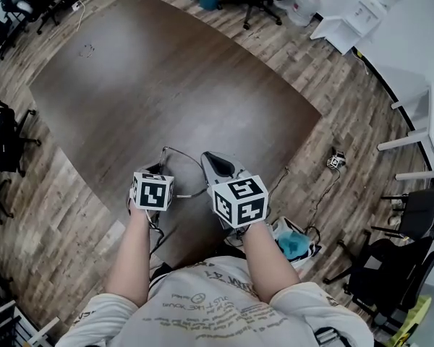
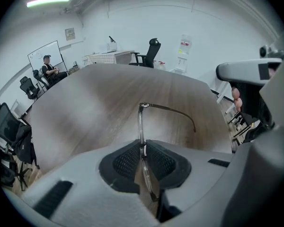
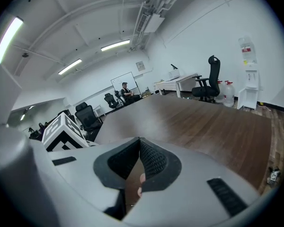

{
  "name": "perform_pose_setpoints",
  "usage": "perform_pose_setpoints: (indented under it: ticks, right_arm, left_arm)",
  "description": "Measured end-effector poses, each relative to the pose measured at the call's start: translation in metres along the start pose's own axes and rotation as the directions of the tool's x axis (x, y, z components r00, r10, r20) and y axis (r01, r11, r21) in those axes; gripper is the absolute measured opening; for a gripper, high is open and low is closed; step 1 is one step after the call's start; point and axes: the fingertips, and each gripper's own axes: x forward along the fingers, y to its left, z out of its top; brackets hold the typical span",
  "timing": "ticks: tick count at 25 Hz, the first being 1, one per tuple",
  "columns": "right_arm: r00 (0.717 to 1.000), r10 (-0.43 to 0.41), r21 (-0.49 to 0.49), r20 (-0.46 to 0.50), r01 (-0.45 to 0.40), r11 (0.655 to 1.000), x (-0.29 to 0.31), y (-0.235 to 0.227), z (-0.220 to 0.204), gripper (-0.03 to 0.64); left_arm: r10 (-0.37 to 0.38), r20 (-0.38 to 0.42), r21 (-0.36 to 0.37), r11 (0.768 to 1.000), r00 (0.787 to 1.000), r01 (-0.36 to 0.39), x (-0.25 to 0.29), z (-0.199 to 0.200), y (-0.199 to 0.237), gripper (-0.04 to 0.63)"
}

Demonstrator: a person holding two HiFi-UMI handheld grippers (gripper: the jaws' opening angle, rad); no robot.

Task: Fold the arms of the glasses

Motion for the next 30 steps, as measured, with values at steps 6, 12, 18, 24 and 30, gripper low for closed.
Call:
perform_pose_setpoints:
  ticks: [6,12,18,24,30]
  right_arm:
    - [0.999,0.023,-0.085,0.023,-0.021,0.996,-0.008,0.023,0.011,0.02]
    - [0.999,0.03,-0.178,0.011,-0.028,0.984,-0.016,0.05,0.017,0.084]
    - [1.0,0.006,-0.268,-0.009,-0.008,0.963,-0.025,0.071,0.013,0.084]
    - [1.0,-0.009,-0.32,-0.025,0.0,0.948,-0.031,0.087,0.009,0.084]
    - [0.999,0.024,-0.336,-0.047,-0.039,0.941,-0.039,0.099,0.003,0.028]
  left_arm:
    - [0.004,0.163,0.069,0.997,0.987,-0.016,-0.04,0.021,-0.001,0.052]
    - [0.034,0.334,0.175,0.98,0.942,-0.098,-0.084,0.039,0.002,0.052]
    - [0.04,0.439,0.264,0.949,0.897,-0.171,-0.119,0.044,-0.006,0.052]
    - [0.028,0.488,0.31,0.929,0.873,-0.204,-0.142,0.042,-0.014,0.052]
    - [0.015,0.513,0.317,0.926,0.858,-0.206,-0.154,0.045,-0.024,0.052]
